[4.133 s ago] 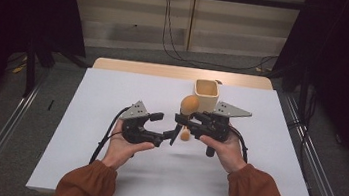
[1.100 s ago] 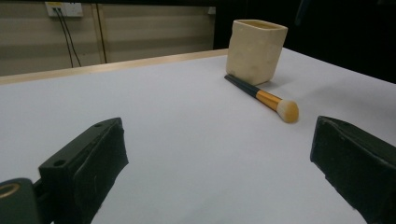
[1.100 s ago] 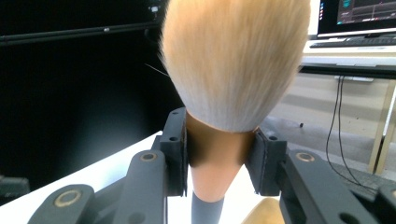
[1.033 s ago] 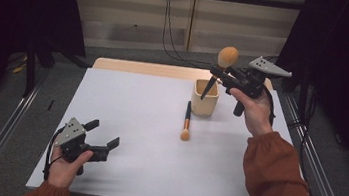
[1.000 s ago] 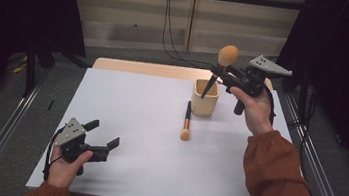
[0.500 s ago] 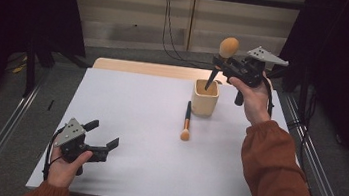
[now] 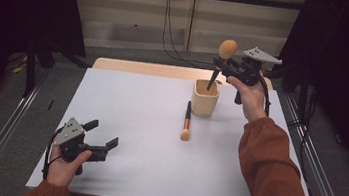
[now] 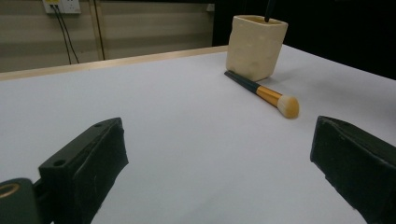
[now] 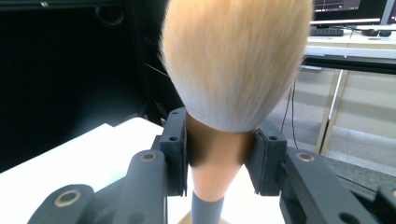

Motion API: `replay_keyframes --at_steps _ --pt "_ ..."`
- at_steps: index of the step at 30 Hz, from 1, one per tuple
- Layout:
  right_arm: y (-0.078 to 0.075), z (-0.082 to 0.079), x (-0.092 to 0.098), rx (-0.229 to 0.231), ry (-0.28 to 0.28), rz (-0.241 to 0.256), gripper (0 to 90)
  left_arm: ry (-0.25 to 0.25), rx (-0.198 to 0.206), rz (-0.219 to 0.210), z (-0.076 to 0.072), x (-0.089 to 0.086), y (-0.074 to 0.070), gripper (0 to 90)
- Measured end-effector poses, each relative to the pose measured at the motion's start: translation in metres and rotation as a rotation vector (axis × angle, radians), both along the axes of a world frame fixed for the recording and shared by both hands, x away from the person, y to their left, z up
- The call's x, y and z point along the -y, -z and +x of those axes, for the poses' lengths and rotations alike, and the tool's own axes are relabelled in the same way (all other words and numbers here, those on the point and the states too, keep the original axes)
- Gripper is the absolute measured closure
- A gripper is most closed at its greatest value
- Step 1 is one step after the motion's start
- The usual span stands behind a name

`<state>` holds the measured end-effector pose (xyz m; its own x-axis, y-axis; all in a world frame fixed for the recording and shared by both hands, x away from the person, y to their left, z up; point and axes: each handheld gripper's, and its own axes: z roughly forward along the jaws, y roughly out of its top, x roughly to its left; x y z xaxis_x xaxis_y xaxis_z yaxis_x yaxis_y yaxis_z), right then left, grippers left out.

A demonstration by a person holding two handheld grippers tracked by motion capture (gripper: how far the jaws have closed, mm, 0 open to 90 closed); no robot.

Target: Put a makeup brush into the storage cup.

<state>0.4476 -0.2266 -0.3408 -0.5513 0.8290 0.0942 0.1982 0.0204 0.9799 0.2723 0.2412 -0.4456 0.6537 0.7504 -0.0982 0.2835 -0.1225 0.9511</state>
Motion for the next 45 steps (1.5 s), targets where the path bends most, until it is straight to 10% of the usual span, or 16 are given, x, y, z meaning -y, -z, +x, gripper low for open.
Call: replay_keyframes --at_steps 45 --pt "0.054 -0.003 0.003 -0.078 -0.011 -0.043 63.9 0.007 -0.008 0.019 0.002 -0.001 0.003 3.6"
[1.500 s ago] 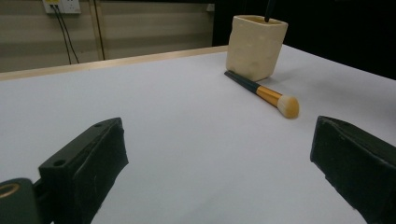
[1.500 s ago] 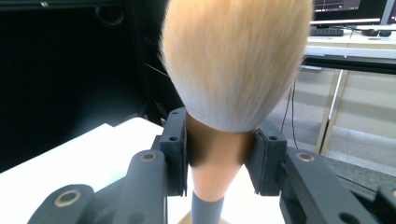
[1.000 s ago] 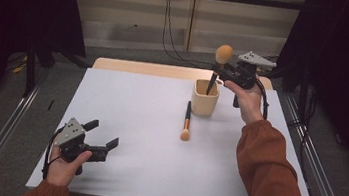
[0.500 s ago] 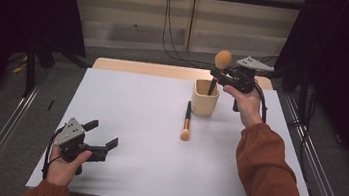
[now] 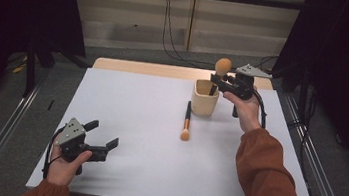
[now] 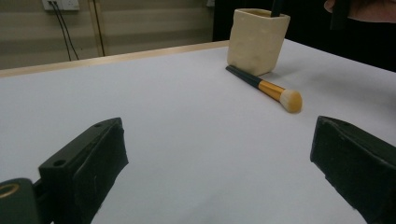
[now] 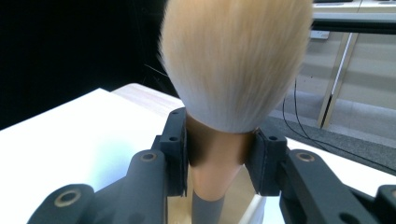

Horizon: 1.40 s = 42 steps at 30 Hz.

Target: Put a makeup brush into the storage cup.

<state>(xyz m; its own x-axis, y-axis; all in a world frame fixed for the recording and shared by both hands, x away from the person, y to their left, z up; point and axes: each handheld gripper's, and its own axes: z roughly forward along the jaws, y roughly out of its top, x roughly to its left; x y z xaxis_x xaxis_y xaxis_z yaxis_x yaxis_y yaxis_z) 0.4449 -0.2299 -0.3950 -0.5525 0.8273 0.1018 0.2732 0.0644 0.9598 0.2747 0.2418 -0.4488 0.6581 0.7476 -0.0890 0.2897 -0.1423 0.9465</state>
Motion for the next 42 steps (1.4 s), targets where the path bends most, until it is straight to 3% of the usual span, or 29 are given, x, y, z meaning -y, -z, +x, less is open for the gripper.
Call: replay_keyframes --at_steps 24,35,42 --pt "0.017 0.004 -0.005 -0.055 -0.017 -0.01 63.5 -0.004 -0.003 0.024 0.0 0.001 0.001 3.5" --pt "0.021 0.005 -0.005 -0.056 -0.011 -0.026 63.1 -0.005 -0.01 0.024 0.001 0.002 0.002 3.5" --pt "0.022 0.004 -0.002 -0.056 -0.003 0.009 58.2 -0.001 -0.002 0.03 0.0 0.003 0.002 3.5"
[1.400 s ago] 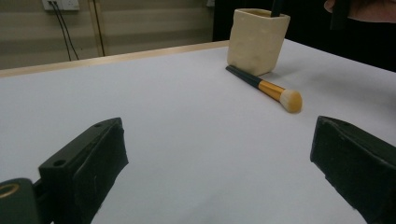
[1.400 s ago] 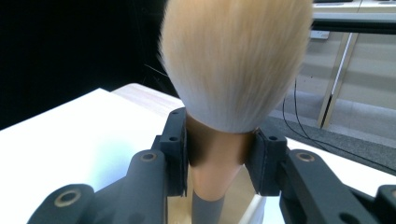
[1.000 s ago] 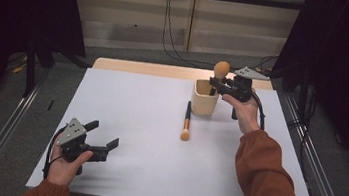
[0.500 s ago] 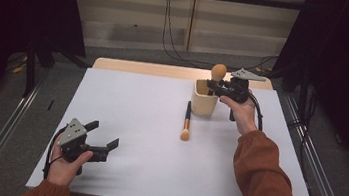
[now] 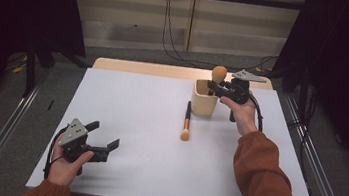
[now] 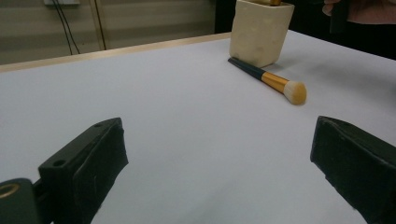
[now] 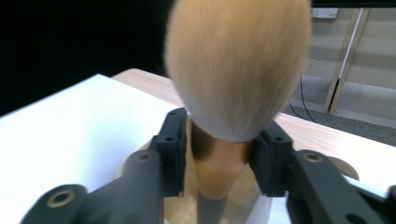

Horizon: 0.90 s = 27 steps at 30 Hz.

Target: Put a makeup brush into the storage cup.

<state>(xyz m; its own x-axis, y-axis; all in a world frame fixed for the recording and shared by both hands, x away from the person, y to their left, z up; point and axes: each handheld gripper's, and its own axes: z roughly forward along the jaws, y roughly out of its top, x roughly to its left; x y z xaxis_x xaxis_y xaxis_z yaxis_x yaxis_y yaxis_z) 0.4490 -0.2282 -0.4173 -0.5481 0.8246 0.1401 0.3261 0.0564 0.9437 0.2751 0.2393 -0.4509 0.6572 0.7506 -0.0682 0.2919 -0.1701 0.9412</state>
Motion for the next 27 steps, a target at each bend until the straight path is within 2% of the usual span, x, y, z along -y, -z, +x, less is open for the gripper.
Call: replay_keyframes --at_steps 2,6,9,13,16,22,27 --pt "-0.001 -0.001 0.001 0.005 0.009 -0.011 52.6 0.001 -0.002 0.0 0.0 0.0 0.0 3.6" --pt "0.0 -0.001 0.005 0.01 0.046 -0.013 35.6 0.001 -0.005 0.003 0.0 0.0 0.001 3.6" --pt "0.002 -0.002 0.007 -0.003 0.057 -0.001 22.4 0.001 -0.005 0.002 0.0 0.0 0.001 3.5" --pt "0.004 -0.004 0.007 0.007 0.068 -0.005 12.7 0.0 -0.004 -0.001 0.0 0.0 0.0 3.5" --pt "0.004 -0.006 0.007 0.009 0.061 -0.003 7.7 -0.002 -0.006 -0.009 0.0 0.0 0.0 3.5" --pt "0.0 -0.014 0.008 0.014 0.043 0.014 3.6 0.001 -0.003 -0.003 0.0 0.0 0.0 3.5" --pt "0.002 -0.022 0.014 0.008 0.045 0.019 1.7 -0.004 -0.002 -0.003 -0.002 -0.001 0.0 3.5"
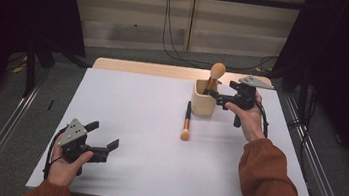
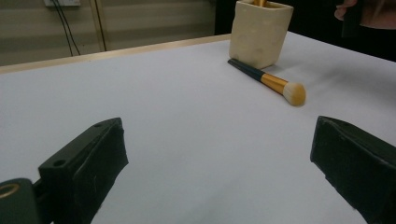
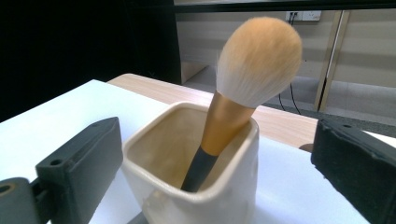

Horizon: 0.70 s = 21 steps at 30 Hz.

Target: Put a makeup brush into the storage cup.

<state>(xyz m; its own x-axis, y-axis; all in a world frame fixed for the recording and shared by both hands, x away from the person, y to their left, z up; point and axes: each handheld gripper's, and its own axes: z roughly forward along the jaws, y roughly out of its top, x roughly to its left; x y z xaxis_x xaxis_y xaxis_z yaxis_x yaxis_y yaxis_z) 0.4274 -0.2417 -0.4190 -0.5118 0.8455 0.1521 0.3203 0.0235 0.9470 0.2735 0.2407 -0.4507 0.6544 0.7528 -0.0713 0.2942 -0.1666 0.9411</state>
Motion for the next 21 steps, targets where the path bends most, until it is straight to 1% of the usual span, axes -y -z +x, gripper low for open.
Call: replay_keyframes --at_steps 2,4,7,10,13,16,18,19,21 --pt "0.0 -0.003 0.003 -0.009 -0.007 0.008 0.2 -0.001 0.0 -0.004 -0.001 -0.001 0.0 3.5" --pt "-0.001 -0.007 0.005 0.004 -0.01 0.008 0.0 -0.002 -0.001 -0.004 -0.001 -0.001 0.0 3.5" --pt "-0.002 -0.014 0.009 0.011 -0.017 0.008 0.0 -0.004 0.004 -0.005 -0.003 -0.002 -0.001 3.5" --pt "-0.002 -0.02 0.013 0.02 -0.012 0.007 0.0 -0.007 0.01 -0.007 -0.004 -0.003 -0.001 3.5" --pt "-0.003 -0.028 0.017 0.023 -0.015 0.024 0.0 -0.01 0.011 -0.006 -0.004 -0.003 -0.001 3.5" --pt "-0.002 -0.037 0.02 0.03 -0.015 0.023 0.0 -0.012 0.01 -0.008 -0.004 -0.003 -0.002 3.5" --pt "-0.001 -0.042 0.023 0.033 -0.014 0.033 0.0 -0.014 0.01 -0.015 -0.004 -0.003 -0.002 3.5" --pt "0.0 -0.045 0.023 0.034 -0.018 0.033 0.0 -0.014 0.01 -0.016 -0.004 -0.003 -0.002 3.5" --pt "0.001 -0.05 0.024 0.036 -0.006 0.021 0.0 -0.016 0.01 -0.02 -0.004 -0.003 -0.002 3.5"
